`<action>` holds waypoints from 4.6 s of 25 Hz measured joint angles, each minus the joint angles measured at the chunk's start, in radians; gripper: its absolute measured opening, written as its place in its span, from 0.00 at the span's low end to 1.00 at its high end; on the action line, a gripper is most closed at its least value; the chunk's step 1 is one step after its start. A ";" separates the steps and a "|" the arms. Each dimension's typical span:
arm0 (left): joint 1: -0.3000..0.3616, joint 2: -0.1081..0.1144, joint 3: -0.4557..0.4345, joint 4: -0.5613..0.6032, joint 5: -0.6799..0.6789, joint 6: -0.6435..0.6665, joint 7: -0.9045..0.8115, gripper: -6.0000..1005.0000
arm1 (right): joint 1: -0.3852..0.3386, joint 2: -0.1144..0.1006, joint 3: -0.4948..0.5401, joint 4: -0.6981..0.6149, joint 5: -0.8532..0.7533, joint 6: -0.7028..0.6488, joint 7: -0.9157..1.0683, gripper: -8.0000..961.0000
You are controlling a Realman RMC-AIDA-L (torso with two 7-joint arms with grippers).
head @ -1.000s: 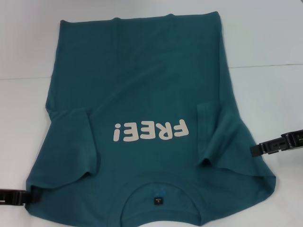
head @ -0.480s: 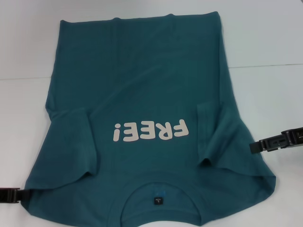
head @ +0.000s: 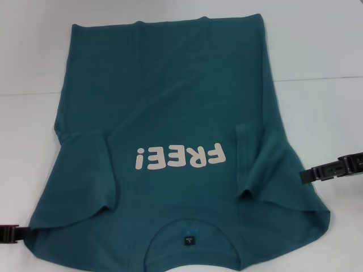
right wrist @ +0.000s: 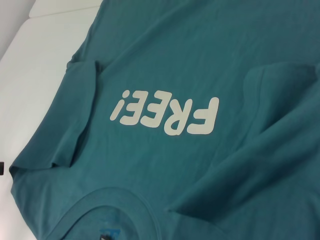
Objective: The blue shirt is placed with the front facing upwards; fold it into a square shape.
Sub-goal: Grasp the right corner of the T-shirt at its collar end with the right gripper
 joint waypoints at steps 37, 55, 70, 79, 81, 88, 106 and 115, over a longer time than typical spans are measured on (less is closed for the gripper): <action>-0.076 0.036 -0.165 -0.158 -0.036 0.046 0.009 0.92 | -0.011 0.002 0.001 0.015 0.000 -0.001 -0.023 0.85; -0.113 0.044 -0.169 -0.218 -0.021 0.074 0.025 0.91 | -0.011 -0.003 0.000 0.015 0.001 -0.007 -0.024 0.85; -0.102 0.022 -0.166 -0.170 0.017 0.035 0.030 0.86 | -0.010 -0.001 0.000 0.015 0.008 -0.022 -0.024 0.85; -0.122 0.022 -0.158 -0.203 0.011 0.060 0.057 0.82 | -0.008 0.000 0.001 0.015 0.009 -0.024 -0.023 0.85; -0.124 0.018 -0.155 -0.189 0.013 0.058 0.058 0.75 | -0.008 -0.001 0.001 0.014 0.010 -0.031 -0.019 0.85; -0.126 0.009 -0.154 -0.164 0.019 0.047 0.053 0.54 | -0.010 -0.001 0.008 0.013 0.012 -0.038 -0.018 0.85; -0.115 0.009 -0.162 -0.146 0.011 0.051 0.039 0.04 | -0.017 -0.005 0.032 0.014 0.025 -0.047 -0.024 0.85; -0.104 0.009 -0.165 -0.123 -0.001 0.066 0.036 0.06 | -0.026 -0.027 0.040 0.003 0.024 -0.042 -0.024 0.85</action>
